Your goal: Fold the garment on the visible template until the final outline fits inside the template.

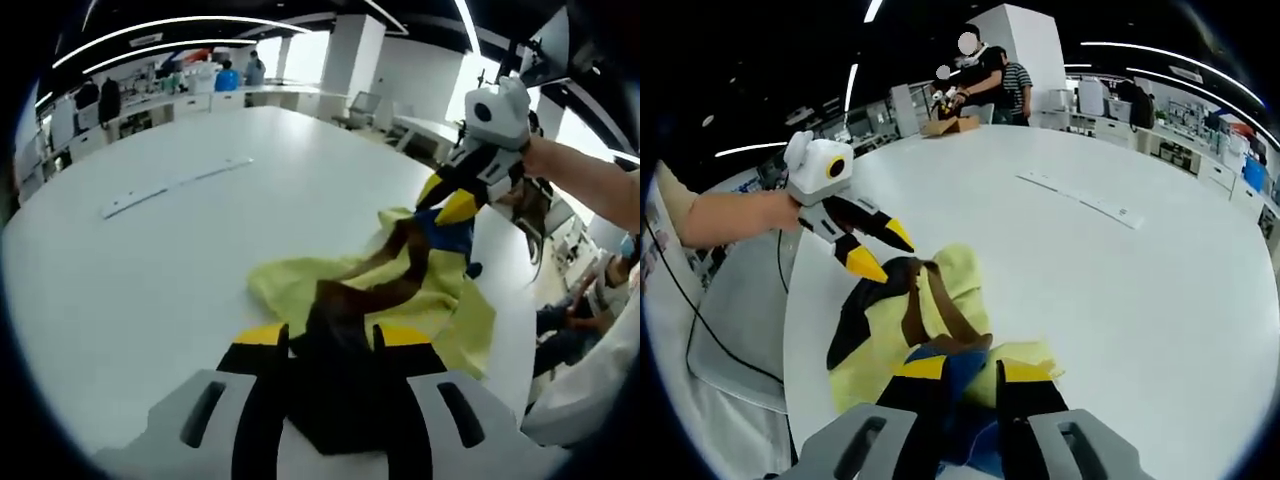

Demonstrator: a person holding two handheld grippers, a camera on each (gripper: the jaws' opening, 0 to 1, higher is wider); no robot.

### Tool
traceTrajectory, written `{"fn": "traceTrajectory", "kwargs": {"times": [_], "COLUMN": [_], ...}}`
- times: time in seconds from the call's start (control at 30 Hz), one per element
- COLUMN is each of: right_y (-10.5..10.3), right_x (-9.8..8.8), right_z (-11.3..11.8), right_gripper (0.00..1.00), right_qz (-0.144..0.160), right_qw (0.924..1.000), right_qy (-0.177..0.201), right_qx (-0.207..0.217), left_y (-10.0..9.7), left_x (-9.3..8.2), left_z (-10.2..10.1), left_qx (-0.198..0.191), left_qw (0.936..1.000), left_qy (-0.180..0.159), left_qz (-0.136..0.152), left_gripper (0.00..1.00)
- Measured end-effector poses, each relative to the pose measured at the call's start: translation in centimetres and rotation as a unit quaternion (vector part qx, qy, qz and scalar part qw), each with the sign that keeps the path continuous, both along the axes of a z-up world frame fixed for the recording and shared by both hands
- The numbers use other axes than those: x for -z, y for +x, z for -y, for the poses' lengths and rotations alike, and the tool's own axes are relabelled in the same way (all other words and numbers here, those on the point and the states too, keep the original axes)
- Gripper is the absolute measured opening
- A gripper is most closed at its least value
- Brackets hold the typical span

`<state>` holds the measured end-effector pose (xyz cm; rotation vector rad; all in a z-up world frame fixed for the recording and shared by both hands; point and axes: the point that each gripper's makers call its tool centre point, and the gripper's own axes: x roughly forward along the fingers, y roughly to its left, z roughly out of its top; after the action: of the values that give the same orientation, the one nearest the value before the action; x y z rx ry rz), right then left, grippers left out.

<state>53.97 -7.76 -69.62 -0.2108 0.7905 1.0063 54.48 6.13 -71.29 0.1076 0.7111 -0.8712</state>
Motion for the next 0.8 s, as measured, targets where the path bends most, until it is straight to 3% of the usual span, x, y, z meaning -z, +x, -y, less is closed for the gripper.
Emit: {"fn": "traceTrajectory", "kwargs": {"times": [0.8], "right_y": [-0.4], "right_x": [1.1], "right_z": [0.0], "right_gripper": [0.0], "right_qz": [-0.008], "right_qw": [0.9998], "right_qy": [-0.018], "right_qx": [-0.004], "left_y": [0.1], "left_x": [0.7], "left_z": [0.3], "left_qx": [-0.004], "left_qw": [0.9999], "left_qy": [0.013], "left_qz": [-0.006], "left_gripper": [0.01]}}
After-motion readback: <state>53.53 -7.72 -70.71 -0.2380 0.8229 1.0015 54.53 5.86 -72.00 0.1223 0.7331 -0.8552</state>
